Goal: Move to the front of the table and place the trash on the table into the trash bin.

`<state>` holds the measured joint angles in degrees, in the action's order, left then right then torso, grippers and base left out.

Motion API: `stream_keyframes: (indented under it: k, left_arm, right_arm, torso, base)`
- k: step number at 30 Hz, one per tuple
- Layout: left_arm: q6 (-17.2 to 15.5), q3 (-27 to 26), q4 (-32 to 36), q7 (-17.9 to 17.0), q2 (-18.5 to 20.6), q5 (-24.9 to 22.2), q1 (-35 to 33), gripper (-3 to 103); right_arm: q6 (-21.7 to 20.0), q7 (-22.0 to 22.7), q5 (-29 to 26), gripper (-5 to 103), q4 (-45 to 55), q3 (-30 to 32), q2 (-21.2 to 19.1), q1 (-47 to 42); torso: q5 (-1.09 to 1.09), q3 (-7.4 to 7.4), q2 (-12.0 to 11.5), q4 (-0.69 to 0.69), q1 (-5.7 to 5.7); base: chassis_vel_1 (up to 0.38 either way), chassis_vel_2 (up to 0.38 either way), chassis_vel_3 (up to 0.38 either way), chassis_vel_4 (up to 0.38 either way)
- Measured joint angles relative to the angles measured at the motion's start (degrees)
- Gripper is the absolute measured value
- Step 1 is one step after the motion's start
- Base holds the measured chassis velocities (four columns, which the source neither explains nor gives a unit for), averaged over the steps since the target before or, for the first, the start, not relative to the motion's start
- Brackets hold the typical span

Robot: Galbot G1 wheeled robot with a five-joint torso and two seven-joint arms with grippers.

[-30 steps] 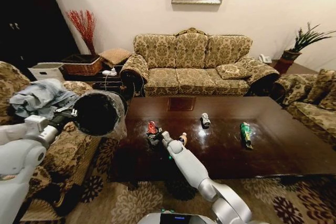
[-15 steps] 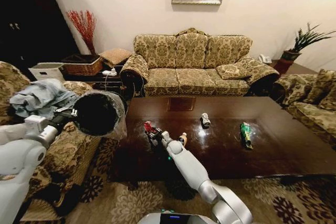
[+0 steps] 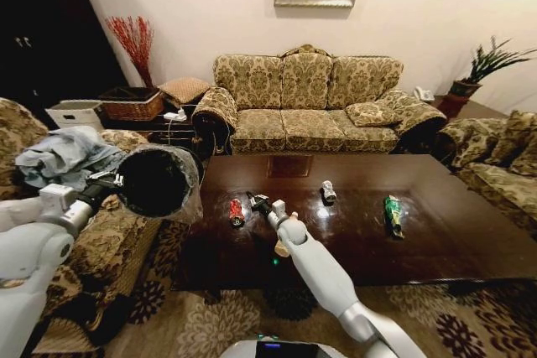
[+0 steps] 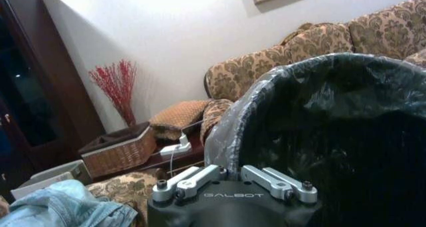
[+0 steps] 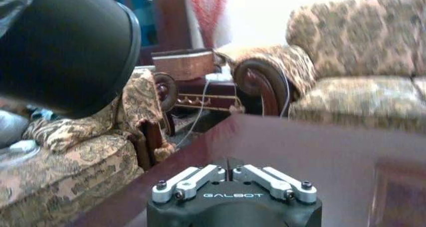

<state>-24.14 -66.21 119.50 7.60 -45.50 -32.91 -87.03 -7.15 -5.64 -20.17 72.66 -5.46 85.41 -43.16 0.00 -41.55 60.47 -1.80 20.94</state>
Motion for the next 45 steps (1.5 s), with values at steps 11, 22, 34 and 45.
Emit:
stream_keyframes:
  k: [11, 22, 34, 45]
  left_arm:
    - [0.00, 0.00, 0.00, -0.01, 0.00, 0.00, 0.00, 0]
    - [0.00, 0.00, 0.00, 0.00, 0.00, 0.00, 0.00, 0]
    - [0.00, 0.00, 0.00, 0.00, 0.00, 0.00, 0.00, 0]
    - [0.00, 0.00, 0.00, 0.00, 0.00, 0.00, 0.00, 0]
  right_arm:
    - [-3.99, 22.37, -3.92, 44, -7.14, -3.32, 6.67, 1.08]
    - [-3.61, 21.64, -6.50, 82, -12.40, -3.38, 6.71, 3.69]
    - [-3.16, 14.71, -7.28, 99, -15.58, -6.23, 6.87, 5.38]
    - [-3.46, 12.21, -4.49, 59, -16.20, -8.95, 6.81, 6.30]
  torso:
    - [-0.03, 0.00, 0.00, 0.00, 0.00]
    - [0.00, 0.00, 0.00, -0.02, 0.00]
    - [0.00, 0.00, 0.00, -0.02, 0.00]
    - [0.00, 0.00, 0.00, -0.01, 0.00]
  base:
    - [0.000, 0.000, 0.000, 0.000]
    - [0.000, 0.000, 0.000, 0.000]
    - [0.000, 0.000, 0.000, 0.000]
    - [0.000, 0.000, 0.000, 0.000]
